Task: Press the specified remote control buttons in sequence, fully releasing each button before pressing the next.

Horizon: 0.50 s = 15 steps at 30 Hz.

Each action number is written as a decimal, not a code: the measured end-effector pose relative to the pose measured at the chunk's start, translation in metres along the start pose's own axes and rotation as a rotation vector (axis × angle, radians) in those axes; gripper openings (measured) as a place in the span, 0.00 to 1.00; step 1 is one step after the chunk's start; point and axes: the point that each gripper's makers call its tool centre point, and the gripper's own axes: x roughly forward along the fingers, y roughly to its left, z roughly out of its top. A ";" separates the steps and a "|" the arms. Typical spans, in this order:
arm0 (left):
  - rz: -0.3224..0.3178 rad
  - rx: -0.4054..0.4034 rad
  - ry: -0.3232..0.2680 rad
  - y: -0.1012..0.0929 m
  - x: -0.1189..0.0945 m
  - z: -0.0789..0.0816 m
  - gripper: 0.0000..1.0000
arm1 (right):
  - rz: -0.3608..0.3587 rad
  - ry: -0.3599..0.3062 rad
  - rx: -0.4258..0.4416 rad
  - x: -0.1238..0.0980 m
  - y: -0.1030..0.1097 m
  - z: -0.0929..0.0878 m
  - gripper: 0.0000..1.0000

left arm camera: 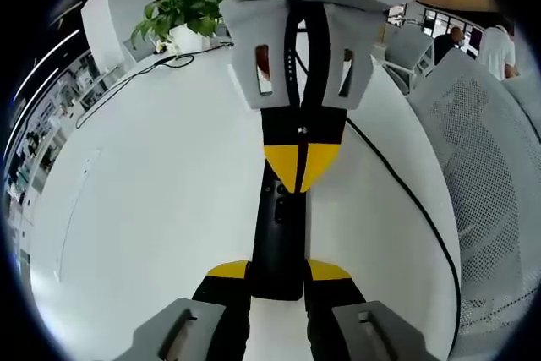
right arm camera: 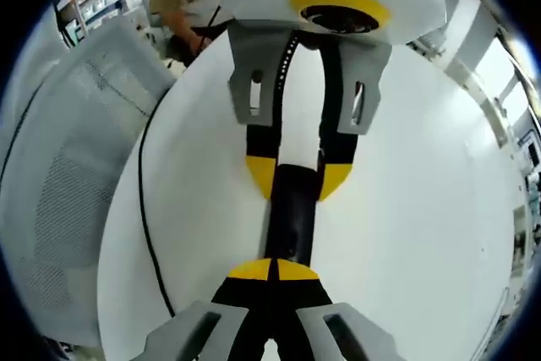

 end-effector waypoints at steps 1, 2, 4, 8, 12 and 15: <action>0.000 -0.001 0.001 0.000 0.000 0.000 0.23 | 0.001 -0.001 -0.006 0.000 0.000 0.000 0.00; 0.000 0.000 0.001 0.000 0.000 0.000 0.23 | -0.001 0.004 -0.017 0.000 0.000 0.000 0.00; 0.000 -0.001 0.000 0.000 0.000 0.000 0.23 | 0.001 0.009 -0.021 0.000 0.000 0.000 0.00; 0.001 -0.003 -0.002 0.000 0.000 0.000 0.23 | 0.007 0.005 -0.010 0.000 0.000 0.000 0.00; 0.004 -0.004 -0.002 0.000 0.000 0.000 0.23 | 0.008 0.007 -0.012 0.001 0.000 0.000 0.00; 0.007 -0.002 -0.001 0.000 0.000 0.000 0.23 | 0.006 0.007 -0.005 0.001 -0.001 0.000 0.00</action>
